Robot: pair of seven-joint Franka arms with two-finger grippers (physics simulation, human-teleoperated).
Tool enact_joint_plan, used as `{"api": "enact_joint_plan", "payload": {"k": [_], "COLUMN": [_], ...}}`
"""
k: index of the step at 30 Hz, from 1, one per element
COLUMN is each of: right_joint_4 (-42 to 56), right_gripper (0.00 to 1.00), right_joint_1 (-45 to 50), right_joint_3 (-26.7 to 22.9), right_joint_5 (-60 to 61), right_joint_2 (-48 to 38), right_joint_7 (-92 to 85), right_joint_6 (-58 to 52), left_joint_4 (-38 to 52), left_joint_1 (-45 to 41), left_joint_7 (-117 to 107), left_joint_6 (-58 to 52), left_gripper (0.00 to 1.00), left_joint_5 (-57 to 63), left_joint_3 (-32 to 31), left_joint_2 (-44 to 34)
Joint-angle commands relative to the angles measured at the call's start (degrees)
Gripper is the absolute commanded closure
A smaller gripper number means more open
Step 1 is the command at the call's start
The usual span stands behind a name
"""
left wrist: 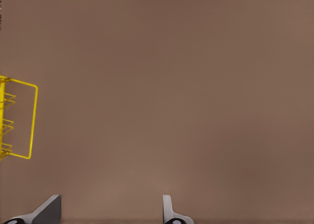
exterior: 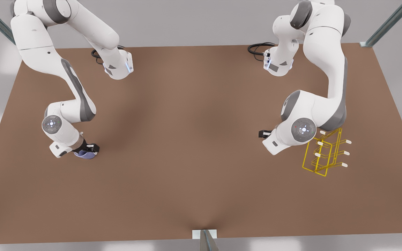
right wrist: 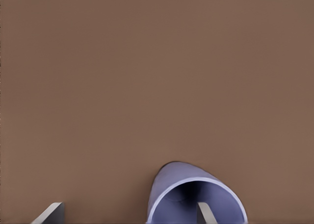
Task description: Place the cup on the cup holder
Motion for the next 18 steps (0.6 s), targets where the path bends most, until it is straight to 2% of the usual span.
{"api": "enact_joint_plan", "payload": {"k": [1,18], "right_joint_4": [0.0,0.3], "right_gripper": [0.00,0.00], "right_joint_1": [0.3,2.0], "right_joint_3": [0.1,0.9], "right_joint_5": [0.2,1.9], "right_joint_2": [0.1,1.9], "right_joint_7": [1.9,3.0], "right_joint_6": [-0.1,0.4], "left_joint_4": [0.0,0.1], "left_joint_1": [-0.1,-0.4], "left_joint_7": [-0.1,-0.3], "left_joint_6": [-0.1,-0.3], "left_gripper": [0.00,0.00], "left_joint_5": [0.1,0.0], "left_joint_3": [0.0,-0.1], "left_joint_2": [-0.1,0.1]}}
